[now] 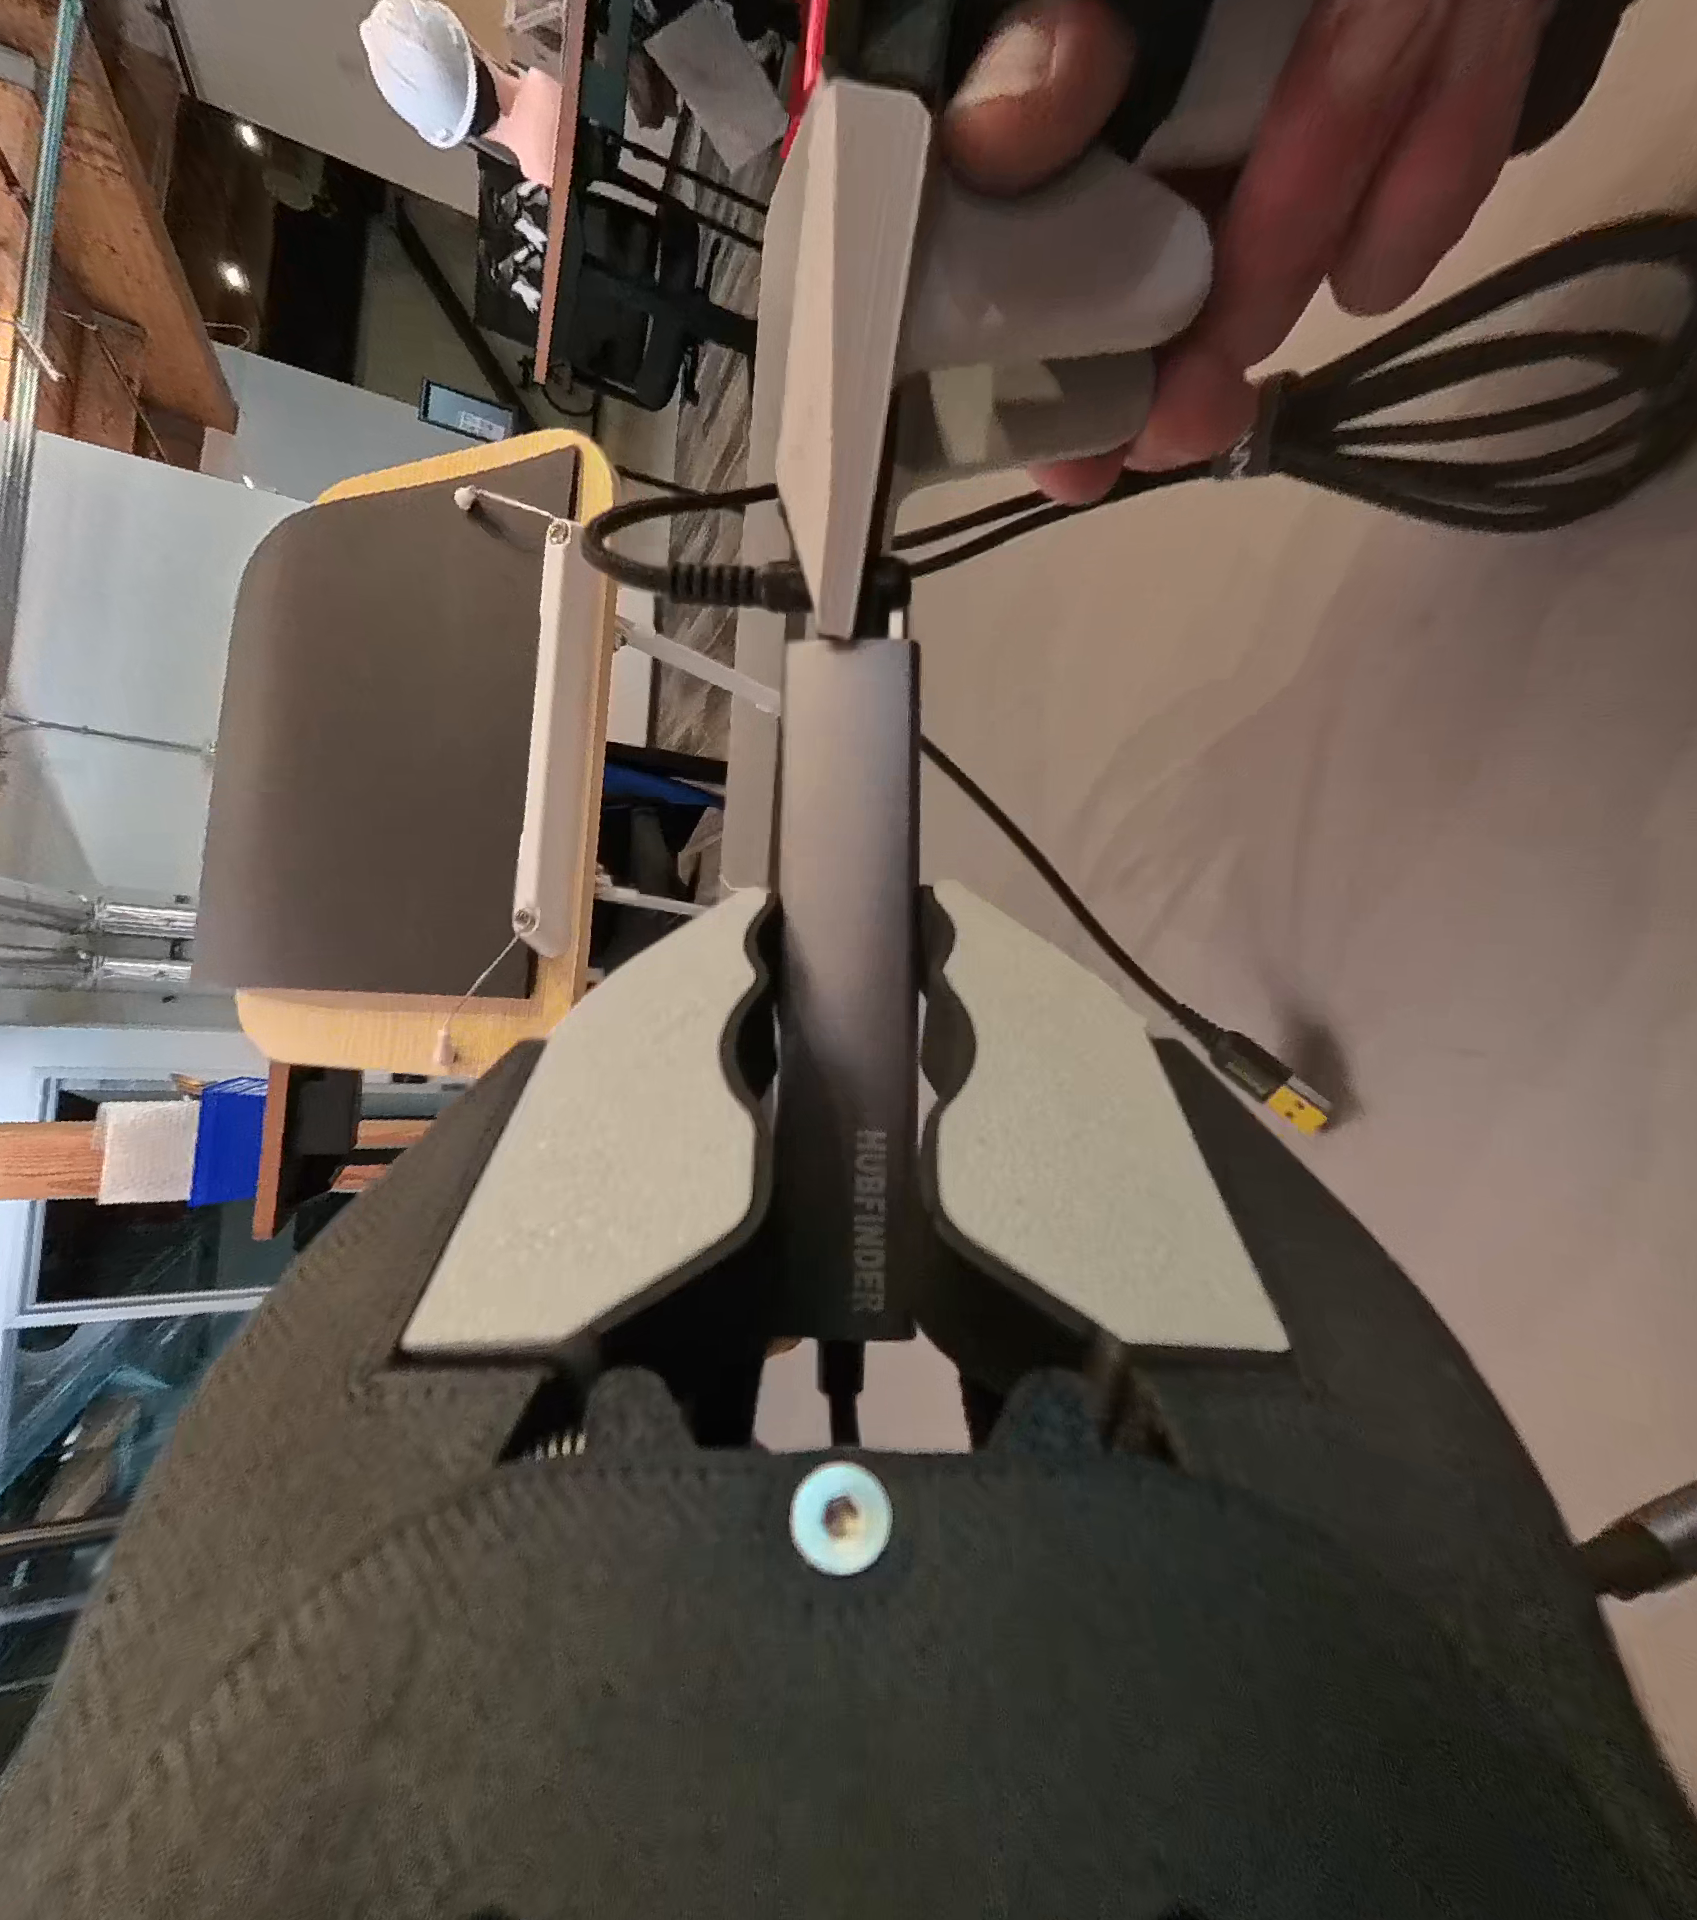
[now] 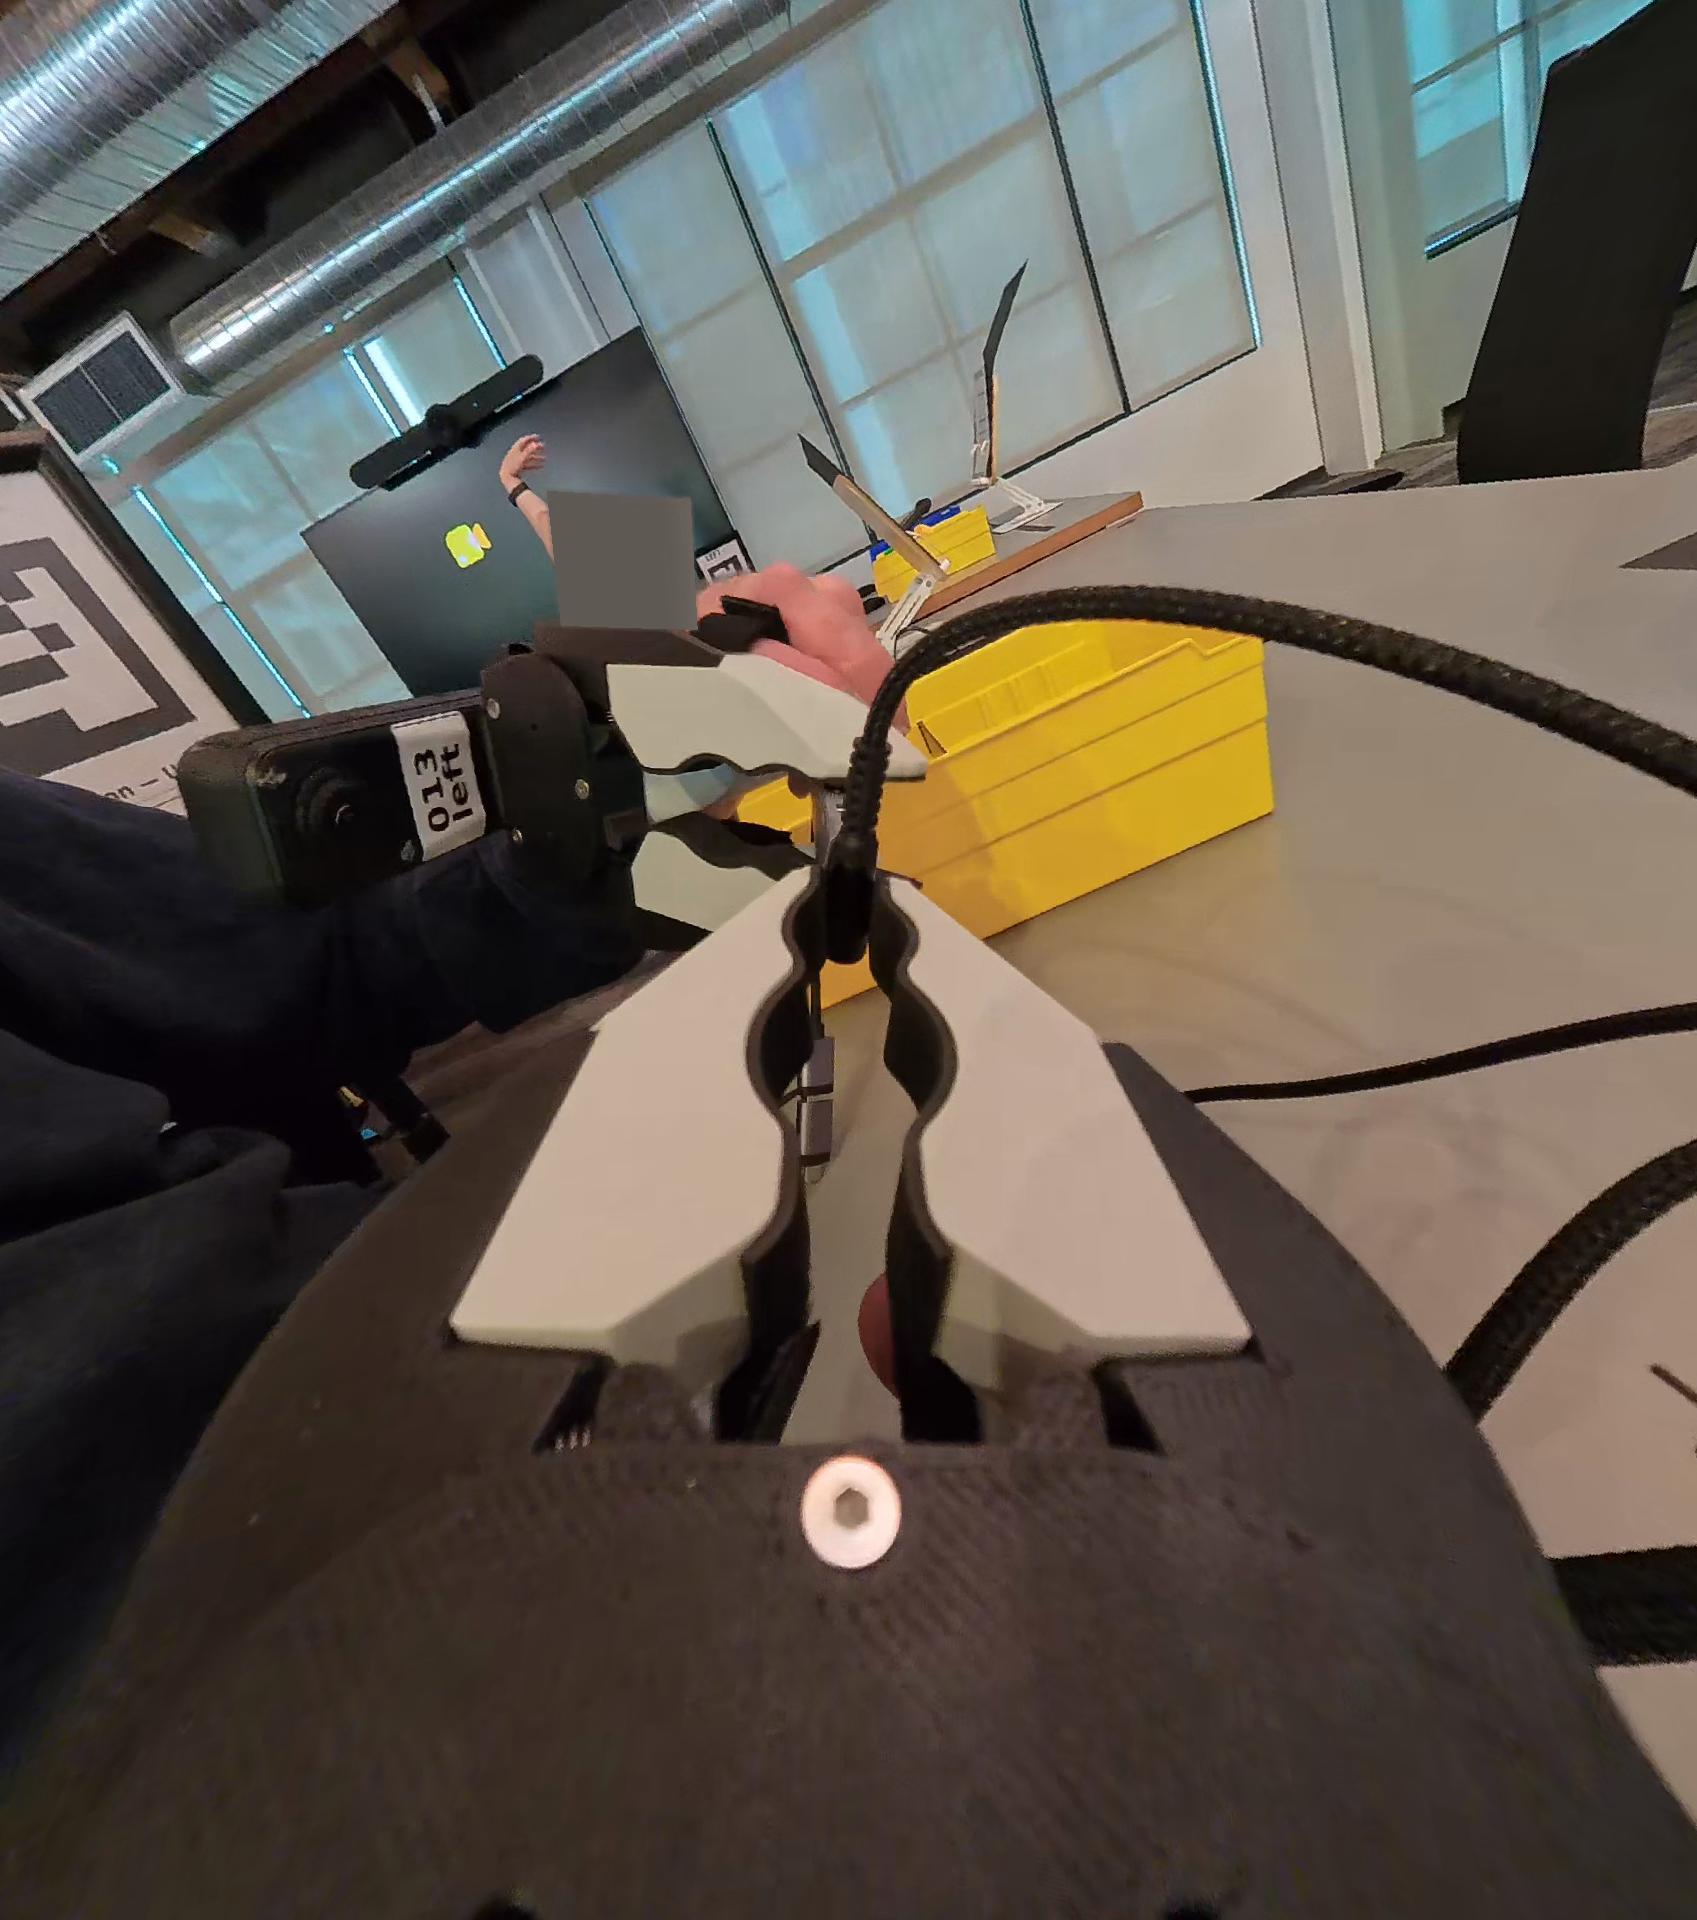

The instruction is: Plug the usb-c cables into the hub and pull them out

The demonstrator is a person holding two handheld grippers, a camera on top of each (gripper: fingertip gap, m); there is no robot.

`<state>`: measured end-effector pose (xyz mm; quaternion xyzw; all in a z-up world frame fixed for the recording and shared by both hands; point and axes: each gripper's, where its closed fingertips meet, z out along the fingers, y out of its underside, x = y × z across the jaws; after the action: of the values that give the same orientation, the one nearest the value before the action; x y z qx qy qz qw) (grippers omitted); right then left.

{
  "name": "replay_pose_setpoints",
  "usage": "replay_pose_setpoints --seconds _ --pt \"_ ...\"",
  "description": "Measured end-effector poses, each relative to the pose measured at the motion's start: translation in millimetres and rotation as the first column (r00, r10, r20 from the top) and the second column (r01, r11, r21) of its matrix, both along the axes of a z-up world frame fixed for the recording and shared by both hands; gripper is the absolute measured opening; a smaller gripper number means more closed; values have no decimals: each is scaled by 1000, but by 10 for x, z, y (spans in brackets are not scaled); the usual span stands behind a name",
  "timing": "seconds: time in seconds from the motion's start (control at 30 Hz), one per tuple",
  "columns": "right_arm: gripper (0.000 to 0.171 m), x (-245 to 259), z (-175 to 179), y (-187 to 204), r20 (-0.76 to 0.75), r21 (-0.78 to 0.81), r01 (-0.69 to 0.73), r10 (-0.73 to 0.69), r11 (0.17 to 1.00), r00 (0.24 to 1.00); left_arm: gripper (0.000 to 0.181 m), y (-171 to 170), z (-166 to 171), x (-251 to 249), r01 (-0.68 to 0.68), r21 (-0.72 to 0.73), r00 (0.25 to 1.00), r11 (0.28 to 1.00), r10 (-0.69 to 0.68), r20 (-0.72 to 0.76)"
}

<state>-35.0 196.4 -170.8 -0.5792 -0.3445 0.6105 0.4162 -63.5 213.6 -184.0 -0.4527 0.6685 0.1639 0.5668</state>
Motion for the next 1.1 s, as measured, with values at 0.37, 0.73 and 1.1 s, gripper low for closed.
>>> replay_pose_setpoints --seconds 0.37,0.73,1.1 --pt "4 -137 -56 -32 106 76 73 -81 994 991 31 36 -32 81 -98 203 970 974 139 -199" --pt "5 -127 -48 -74 143 146 85 -106 986 984 22 51 -20 82 -149 196 972 969 180 -151" --pt "4 -113 -61 -92 150 106 76 -92 991 984 22 35 -41 91 -127 188 985 974 147 -95"
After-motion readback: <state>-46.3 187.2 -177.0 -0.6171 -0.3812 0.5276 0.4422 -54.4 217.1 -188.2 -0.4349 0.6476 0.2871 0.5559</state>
